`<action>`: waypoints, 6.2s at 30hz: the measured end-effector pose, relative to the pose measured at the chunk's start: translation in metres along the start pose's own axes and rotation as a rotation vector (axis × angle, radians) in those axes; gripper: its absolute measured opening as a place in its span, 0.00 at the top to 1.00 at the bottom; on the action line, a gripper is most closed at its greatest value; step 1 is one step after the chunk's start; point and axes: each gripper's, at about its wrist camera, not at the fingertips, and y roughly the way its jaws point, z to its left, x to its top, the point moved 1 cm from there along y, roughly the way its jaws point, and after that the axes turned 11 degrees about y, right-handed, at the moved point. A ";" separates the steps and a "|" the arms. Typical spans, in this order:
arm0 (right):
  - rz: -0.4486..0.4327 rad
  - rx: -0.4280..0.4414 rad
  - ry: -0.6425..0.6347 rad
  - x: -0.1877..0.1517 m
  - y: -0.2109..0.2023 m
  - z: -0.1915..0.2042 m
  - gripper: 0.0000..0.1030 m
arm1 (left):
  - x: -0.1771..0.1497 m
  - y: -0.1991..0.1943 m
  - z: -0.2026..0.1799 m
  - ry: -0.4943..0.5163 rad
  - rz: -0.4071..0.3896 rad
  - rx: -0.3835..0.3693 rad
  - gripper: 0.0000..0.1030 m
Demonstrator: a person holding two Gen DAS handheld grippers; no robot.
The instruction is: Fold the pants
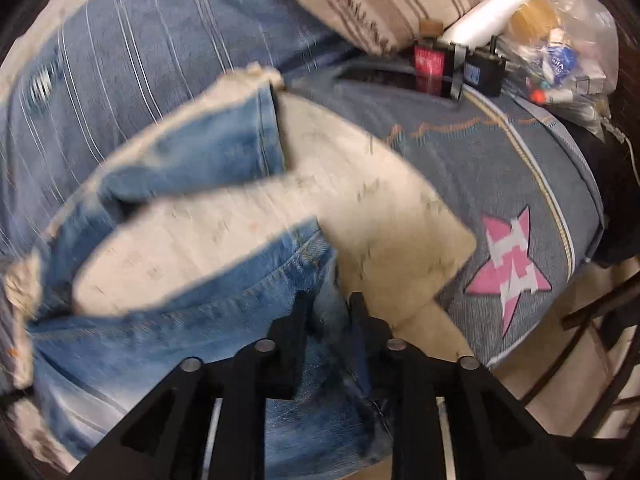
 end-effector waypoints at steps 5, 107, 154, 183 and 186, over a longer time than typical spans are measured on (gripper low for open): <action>-0.029 0.165 0.082 0.047 -0.002 0.019 0.30 | 0.057 -0.032 0.011 -0.015 -0.090 0.039 0.47; 0.163 0.292 -0.197 0.037 0.015 0.099 0.43 | 0.112 0.033 0.013 -0.123 0.012 -0.185 0.49; -0.037 -0.077 0.081 -0.002 -0.001 -0.022 0.99 | 0.022 0.028 0.029 -0.232 -0.013 -0.237 0.40; -0.008 0.019 0.009 0.197 0.111 0.138 0.31 | 0.248 0.097 0.027 -0.333 0.039 -0.175 0.39; -0.005 -0.022 0.030 0.212 0.141 0.143 0.31 | 0.260 0.109 0.042 -0.388 0.033 -0.201 0.39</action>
